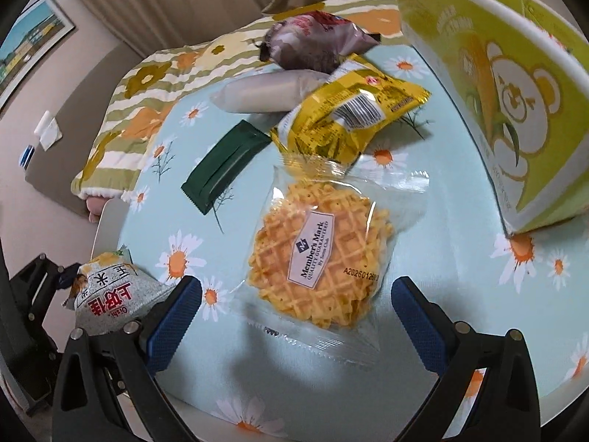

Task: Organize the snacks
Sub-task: 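Grasp the white Oishi rice-cracker bag with the left tool while the right tool grasps the waffle packet, then lift both packets over the yellow box and release them inside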

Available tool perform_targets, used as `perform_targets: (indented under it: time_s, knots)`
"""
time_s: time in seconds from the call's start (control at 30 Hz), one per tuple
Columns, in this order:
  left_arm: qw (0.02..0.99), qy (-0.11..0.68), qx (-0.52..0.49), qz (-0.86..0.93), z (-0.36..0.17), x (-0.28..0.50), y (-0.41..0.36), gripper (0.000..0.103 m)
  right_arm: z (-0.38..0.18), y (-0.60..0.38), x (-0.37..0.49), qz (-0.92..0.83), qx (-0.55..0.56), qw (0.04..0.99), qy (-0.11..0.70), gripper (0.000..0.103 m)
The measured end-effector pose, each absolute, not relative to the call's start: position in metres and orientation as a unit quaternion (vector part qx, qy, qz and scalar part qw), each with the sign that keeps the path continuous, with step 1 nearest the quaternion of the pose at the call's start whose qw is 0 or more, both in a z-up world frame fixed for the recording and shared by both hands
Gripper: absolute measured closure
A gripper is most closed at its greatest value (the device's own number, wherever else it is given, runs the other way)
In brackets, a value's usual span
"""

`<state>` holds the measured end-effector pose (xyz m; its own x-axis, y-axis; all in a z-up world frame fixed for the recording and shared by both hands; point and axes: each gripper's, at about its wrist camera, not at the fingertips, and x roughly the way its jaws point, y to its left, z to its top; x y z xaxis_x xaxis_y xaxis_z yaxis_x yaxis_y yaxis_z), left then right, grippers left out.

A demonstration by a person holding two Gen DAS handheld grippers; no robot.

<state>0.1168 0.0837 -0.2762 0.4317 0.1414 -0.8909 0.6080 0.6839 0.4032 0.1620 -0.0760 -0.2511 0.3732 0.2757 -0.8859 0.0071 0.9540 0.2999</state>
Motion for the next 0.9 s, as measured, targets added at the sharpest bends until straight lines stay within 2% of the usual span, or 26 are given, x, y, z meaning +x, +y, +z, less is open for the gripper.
perform_targets:
  time_s: [0.6,0.73,0.83,0.9]
  knots:
    - [0.794,0.526,0.271,-0.143,-0.252,0.133,0.097,0.039,-0.265,-0.059,0.185,0.023,0.097,0.829,0.55,0.002]
    - [0.799,0.527,0.254,-0.142,-0.248,0.136,0.1,0.039,-0.266,-0.051,0.189,0.019,0.059,0.836,0.546,0.009]
    - [0.803,0.526,0.241,-0.141,-0.245,0.136,0.101,0.039,-0.266,-0.048,0.186,0.016,0.034,0.839,0.542,0.022]
    - [0.806,0.526,0.232,-0.142,-0.243,0.135,0.102,0.039,-0.265,-0.048,0.182,0.022,0.027,0.84,0.541,0.026]
